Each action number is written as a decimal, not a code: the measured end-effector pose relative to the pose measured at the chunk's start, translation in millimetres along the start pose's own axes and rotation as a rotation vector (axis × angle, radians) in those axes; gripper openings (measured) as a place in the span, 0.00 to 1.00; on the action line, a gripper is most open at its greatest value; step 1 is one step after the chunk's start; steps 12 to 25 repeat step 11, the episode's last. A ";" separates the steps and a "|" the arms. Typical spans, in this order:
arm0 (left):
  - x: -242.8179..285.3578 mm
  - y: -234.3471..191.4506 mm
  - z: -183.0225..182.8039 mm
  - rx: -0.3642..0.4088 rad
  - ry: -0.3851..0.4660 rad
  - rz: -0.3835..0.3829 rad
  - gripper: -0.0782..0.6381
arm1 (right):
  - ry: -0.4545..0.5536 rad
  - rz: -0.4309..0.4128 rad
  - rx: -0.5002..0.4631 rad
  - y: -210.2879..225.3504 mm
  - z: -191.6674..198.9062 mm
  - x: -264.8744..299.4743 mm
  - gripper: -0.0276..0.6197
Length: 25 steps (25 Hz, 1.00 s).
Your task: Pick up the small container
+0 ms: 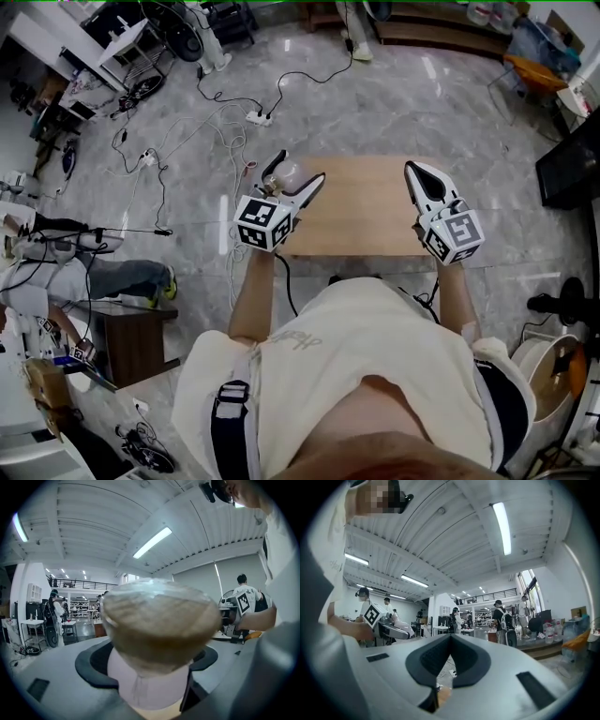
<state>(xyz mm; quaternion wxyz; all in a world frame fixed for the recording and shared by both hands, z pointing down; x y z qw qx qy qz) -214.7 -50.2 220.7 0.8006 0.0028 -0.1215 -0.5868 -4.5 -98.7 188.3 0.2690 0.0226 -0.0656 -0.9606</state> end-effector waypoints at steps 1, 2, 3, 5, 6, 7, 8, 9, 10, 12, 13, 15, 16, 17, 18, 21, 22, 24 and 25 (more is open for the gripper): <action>0.4 -0.4 0.2 -0.004 -0.001 -0.001 0.69 | -0.003 -0.001 0.001 0.2 0.3 0.6 0.04; 0.6 -0.6 -0.2 -0.006 -0.001 -0.001 0.69 | -0.005 -0.002 0.002 0.3 -0.1 1.5 0.04; 0.8 -0.7 -0.6 -0.007 -0.001 0.000 0.69 | -0.006 -0.003 0.002 0.4 -0.7 2.7 0.04; 1.4 -0.1 -0.4 -0.006 -0.004 0.004 0.69 | -0.005 -0.001 0.000 1.5 -1.6 4.8 0.04; 2.1 0.0 -0.2 -0.005 -0.006 0.005 0.69 | -0.002 0.004 0.000 3.1 -2.7 5.5 0.04; 3.1 -0.5 -0.5 -0.004 -0.008 0.005 0.69 | 0.003 0.009 0.003 5.3 -4.6 6.2 0.04; 4.3 -1.6 -1.5 -0.004 -0.008 0.004 0.69 | 0.009 0.012 0.007 7.8 -7.0 7.0 0.04; 5.6 -3.2 -2.8 -0.005 -0.007 0.001 0.69 | 0.014 0.014 0.012 10.3 -9.5 7.9 0.04; 6.9 -4.9 -4.5 -0.006 -0.006 -0.001 0.69 | 0.018 0.015 0.017 12.7 -11.8 9.0 0.04; 8.2 -6.8 -6.2 -0.007 -0.005 -0.004 0.69 | 0.021 0.016 0.021 15.0 -14.0 10.2 0.04; 8.2 -6.8 -6.2 -0.007 -0.005 -0.004 0.69 | 0.021 0.016 0.021 15.0 -14.0 10.2 0.04; 8.2 -6.8 -6.2 -0.007 -0.005 -0.004 0.69 | 0.021 0.016 0.021 15.0 -14.0 10.2 0.04; 8.2 -6.8 -6.2 -0.007 -0.005 -0.004 0.69 | 0.021 0.016 0.021 15.0 -14.0 10.2 0.04; 8.2 -6.8 -6.2 -0.007 -0.005 -0.004 0.69 | 0.021 0.016 0.021 15.0 -14.0 10.2 0.04; 8.2 -6.8 -6.2 -0.007 -0.005 -0.004 0.69 | 0.021 0.016 0.021 15.0 -14.0 10.2 0.04; 8.2 -6.8 -6.2 -0.007 -0.005 -0.004 0.69 | 0.021 0.016 0.021 15.0 -14.0 10.2 0.04; 8.2 -6.8 -6.2 -0.007 -0.005 -0.004 0.69 | 0.021 0.016 0.021 15.0 -14.0 10.2 0.04; 8.2 -6.8 -6.2 -0.007 -0.005 -0.004 0.69 | 0.021 0.016 0.021 15.0 -14.0 10.2 0.04; 8.2 -6.8 -6.2 -0.007 -0.005 -0.004 0.69 | 0.021 0.016 0.021 15.0 -14.0 10.2 0.04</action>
Point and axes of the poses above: the fingertips, and each gripper's own axes: x forward along the fingers, y to its right, z out of its underside, the point moved 1 cm from there along -x, backward along the fingers, and after that the axes turned 7 degrees about x, right-handed, at the moved point
